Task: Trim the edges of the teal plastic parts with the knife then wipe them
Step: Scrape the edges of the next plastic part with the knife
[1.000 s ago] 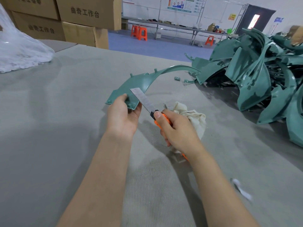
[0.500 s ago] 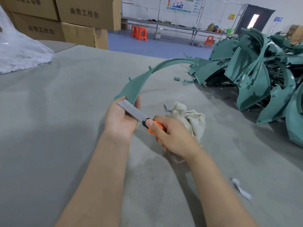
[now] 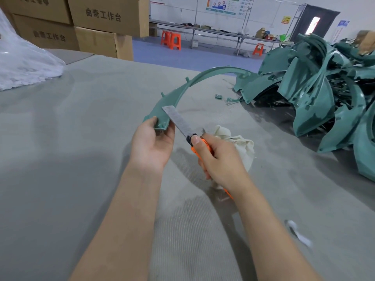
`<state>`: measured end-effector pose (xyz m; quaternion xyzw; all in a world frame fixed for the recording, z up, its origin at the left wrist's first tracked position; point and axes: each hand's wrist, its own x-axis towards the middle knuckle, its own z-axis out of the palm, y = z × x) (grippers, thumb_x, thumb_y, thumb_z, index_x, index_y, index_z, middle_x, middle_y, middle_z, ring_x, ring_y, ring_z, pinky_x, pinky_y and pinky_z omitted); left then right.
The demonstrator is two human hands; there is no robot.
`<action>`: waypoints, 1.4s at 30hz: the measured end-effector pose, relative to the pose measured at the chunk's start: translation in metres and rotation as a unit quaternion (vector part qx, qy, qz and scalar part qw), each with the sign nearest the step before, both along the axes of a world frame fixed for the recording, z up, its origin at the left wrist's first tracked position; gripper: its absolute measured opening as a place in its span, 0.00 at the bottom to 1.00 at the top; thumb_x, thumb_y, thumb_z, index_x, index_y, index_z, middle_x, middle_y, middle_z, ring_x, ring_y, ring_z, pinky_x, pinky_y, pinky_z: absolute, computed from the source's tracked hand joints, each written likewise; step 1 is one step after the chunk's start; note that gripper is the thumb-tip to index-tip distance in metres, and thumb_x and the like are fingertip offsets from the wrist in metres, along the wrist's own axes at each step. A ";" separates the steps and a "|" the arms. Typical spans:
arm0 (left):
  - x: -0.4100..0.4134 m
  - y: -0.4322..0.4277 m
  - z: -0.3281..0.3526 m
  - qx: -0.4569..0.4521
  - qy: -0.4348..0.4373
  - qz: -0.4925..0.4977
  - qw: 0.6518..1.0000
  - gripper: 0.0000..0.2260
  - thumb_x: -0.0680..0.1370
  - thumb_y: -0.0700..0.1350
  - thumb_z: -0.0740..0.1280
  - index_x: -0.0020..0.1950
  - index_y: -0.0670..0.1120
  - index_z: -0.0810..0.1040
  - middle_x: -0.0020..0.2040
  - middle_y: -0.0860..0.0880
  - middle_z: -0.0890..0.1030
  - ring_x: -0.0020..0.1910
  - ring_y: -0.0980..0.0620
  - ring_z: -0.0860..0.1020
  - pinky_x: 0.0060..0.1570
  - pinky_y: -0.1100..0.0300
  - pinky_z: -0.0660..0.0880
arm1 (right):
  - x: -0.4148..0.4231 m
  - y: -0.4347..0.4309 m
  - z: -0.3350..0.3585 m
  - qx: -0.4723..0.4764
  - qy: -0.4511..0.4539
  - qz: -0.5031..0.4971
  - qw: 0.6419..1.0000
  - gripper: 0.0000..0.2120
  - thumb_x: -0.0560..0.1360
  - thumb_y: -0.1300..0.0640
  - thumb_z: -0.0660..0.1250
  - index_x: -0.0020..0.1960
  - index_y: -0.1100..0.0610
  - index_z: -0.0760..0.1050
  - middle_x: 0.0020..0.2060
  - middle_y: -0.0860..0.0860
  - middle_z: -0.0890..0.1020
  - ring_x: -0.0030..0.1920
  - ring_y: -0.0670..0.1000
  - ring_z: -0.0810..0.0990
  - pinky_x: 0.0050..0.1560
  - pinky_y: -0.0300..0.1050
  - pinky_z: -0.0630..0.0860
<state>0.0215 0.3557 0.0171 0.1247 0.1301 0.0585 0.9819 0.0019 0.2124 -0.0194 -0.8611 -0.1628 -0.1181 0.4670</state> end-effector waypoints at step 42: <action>0.001 -0.018 -0.010 0.115 -0.093 -0.063 0.987 0.17 0.78 0.32 0.62 0.67 0.40 0.72 0.55 0.44 0.81 0.49 0.51 0.82 0.48 0.60 0.81 | -0.001 0.004 0.011 0.246 0.017 -0.120 0.962 0.11 0.74 0.51 0.72 0.44 0.54 0.71 0.32 0.48 0.76 0.28 0.44 0.74 0.32 0.35 0.73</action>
